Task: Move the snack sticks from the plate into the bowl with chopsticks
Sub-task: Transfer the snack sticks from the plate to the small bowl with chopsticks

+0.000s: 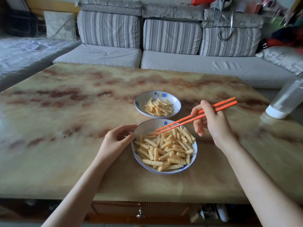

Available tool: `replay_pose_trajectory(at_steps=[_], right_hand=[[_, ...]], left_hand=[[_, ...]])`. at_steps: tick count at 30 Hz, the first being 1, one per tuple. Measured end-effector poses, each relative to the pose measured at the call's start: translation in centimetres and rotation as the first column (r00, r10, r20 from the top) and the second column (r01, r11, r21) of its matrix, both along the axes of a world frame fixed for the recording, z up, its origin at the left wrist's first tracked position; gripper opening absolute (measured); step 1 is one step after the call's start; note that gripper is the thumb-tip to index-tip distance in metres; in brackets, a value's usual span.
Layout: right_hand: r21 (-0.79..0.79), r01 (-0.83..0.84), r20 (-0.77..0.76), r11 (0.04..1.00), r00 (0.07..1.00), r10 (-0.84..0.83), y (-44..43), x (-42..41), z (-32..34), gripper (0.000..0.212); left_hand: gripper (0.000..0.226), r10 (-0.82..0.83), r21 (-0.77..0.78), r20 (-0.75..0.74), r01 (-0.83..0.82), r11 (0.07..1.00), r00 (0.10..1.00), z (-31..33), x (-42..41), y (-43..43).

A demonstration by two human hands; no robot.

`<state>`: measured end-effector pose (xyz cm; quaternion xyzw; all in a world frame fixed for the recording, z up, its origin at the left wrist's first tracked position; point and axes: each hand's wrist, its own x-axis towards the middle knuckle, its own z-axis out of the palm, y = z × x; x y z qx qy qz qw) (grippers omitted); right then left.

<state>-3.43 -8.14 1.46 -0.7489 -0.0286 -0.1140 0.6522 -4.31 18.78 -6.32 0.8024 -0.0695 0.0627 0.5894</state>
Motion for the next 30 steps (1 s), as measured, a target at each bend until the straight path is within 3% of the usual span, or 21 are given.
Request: replay_pose_trajectory(at_steps=[15,30], right_hand=[[0.296,0.228,0.092,0.928,0.960,-0.265,0.4,2.5,1.1,0.043],[0.210,0.254,0.113,0.944,0.953,-0.282,1.6,6.2,-0.4,0.046]], left_hand=[[0.032,0.020,-0.001,-0.017,-0.020,1.000,1.000,0.0,0.0,-0.1],[0.031,0.016,-0.006,-0.017,-0.016,1.000,1.000,0.0,-0.1,0.1]])
